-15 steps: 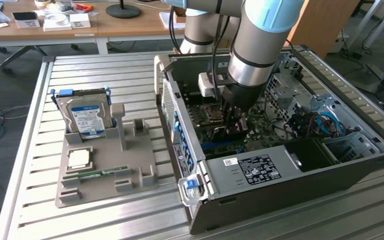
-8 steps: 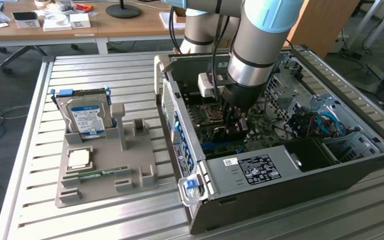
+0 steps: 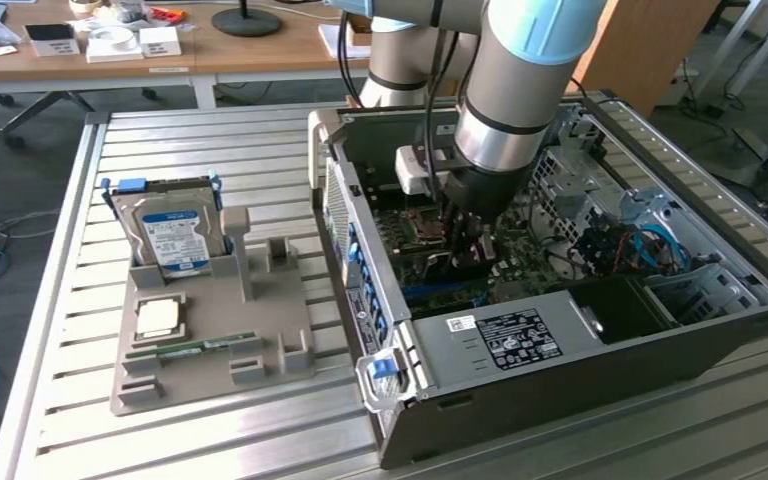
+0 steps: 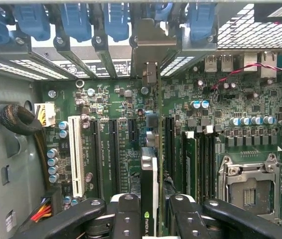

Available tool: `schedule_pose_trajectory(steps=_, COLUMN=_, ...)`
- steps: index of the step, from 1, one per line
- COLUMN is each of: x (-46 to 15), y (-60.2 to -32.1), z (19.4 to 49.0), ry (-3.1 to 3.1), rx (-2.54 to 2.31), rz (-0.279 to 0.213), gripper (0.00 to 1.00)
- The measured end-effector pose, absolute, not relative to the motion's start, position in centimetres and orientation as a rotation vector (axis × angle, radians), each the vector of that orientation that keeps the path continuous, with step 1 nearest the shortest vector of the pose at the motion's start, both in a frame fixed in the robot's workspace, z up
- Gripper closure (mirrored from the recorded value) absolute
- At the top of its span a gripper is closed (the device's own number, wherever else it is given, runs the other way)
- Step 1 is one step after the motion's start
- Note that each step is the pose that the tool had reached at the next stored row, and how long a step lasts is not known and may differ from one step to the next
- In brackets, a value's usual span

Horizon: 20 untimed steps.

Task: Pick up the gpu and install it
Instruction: 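Insert the gpu into the slot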

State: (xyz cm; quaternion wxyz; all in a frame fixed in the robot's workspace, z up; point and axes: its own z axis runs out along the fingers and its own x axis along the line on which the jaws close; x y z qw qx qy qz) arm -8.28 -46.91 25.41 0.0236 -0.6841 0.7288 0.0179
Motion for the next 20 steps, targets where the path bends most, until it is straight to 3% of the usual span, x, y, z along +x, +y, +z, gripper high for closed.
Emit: schedule_pose_trajectory(steps=20, x=-8.27, y=-46.90, z=24.91, ry=2.250, rx=-2.121, rz=0.053, gripper=0.73)
